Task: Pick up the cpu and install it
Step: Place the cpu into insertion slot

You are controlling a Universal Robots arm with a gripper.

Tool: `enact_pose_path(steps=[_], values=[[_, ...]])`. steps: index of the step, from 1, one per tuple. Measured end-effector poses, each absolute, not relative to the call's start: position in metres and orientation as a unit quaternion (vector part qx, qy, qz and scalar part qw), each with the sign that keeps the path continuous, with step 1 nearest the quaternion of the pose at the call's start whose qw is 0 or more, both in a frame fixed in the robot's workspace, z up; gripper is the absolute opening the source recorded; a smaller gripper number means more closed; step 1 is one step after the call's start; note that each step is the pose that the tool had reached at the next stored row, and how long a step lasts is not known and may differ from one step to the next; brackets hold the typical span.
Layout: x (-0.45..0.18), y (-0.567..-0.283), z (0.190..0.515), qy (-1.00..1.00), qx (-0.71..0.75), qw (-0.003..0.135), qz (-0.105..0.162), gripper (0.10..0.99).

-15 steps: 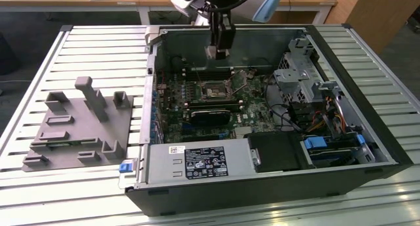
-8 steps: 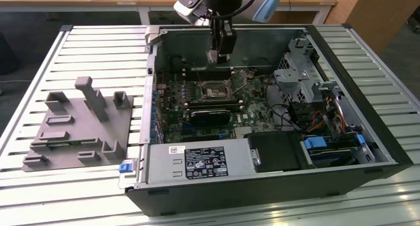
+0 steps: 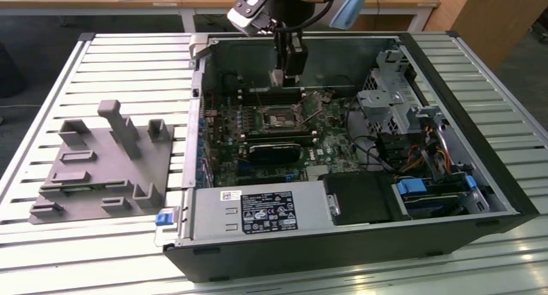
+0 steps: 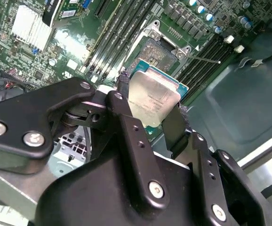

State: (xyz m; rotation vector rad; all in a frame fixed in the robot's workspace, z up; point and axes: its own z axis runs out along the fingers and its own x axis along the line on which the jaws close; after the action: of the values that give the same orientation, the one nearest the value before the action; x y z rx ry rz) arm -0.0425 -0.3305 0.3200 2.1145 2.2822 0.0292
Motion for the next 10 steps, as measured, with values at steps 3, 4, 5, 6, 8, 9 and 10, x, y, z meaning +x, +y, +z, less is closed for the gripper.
enact_pose_path(steps=[3,4,5,6,8,9,10], values=[[-0.043,-0.330,0.314,0.733,0.680,0.015,0.009,0.529],[-0.042,-0.329,0.313,0.732,0.681,0.015,0.009,0.529],[-0.042,-0.328,0.311,0.731,0.682,0.015,0.009,0.529],[-0.042,-0.327,0.309,0.730,0.683,0.015,0.009,0.529],[-0.042,-0.323,0.306,0.729,0.684,0.015,0.009,0.529],[-0.042,-0.321,0.304,0.728,0.685,0.015,0.009,0.529],[-0.042,-0.320,0.302,0.727,0.686,0.015,0.009,0.529]])
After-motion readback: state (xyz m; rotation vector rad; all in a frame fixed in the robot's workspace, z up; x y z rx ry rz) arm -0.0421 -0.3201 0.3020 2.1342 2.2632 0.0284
